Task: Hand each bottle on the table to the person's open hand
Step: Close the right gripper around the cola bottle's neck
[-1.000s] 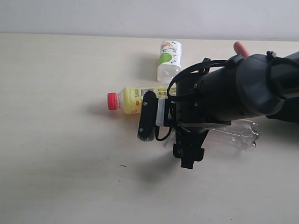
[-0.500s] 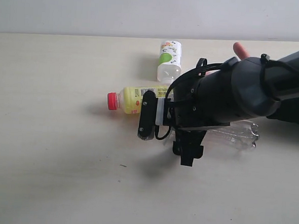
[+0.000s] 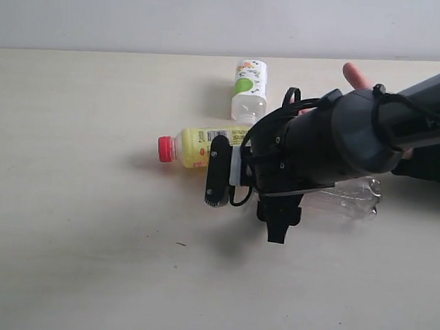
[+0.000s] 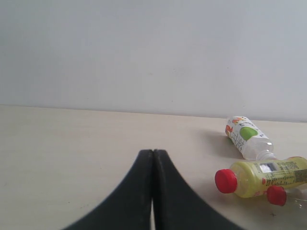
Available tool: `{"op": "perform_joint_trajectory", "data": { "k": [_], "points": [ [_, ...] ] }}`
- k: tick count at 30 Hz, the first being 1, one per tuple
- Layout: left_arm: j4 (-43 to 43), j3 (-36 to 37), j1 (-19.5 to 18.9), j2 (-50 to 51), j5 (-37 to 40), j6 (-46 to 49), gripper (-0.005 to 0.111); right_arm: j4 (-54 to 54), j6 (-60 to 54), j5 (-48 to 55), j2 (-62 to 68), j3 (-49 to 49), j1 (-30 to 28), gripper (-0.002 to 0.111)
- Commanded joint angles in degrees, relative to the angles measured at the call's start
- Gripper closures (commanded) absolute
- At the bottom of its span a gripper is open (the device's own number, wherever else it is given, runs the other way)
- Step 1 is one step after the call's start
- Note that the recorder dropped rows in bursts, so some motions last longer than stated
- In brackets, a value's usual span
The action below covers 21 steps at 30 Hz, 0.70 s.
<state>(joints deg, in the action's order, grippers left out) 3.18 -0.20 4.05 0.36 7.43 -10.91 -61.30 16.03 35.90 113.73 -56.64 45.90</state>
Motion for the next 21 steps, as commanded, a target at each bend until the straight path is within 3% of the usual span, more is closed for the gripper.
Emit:
{"op": "perform_joint_trajectory", "data": {
  "k": [1, 9, 21],
  "points": [
    [-0.4, 0.2, -0.1, -0.4, 0.0, 0.1, 0.107, 0.9, 0.2, 1.7, 0.9, 0.2, 0.1, 0.057],
    [-0.4, 0.2, -0.1, -0.4, 0.0, 0.1, 0.107, 1.0, 0.2, 1.9, 0.9, 0.2, 0.1, 0.106],
    [-0.4, 0.2, -0.1, -0.4, 0.0, 0.1, 0.107, 7.3, -0.8, 1.5, -3.1, 0.2, 0.1, 0.108]
  ]
}}
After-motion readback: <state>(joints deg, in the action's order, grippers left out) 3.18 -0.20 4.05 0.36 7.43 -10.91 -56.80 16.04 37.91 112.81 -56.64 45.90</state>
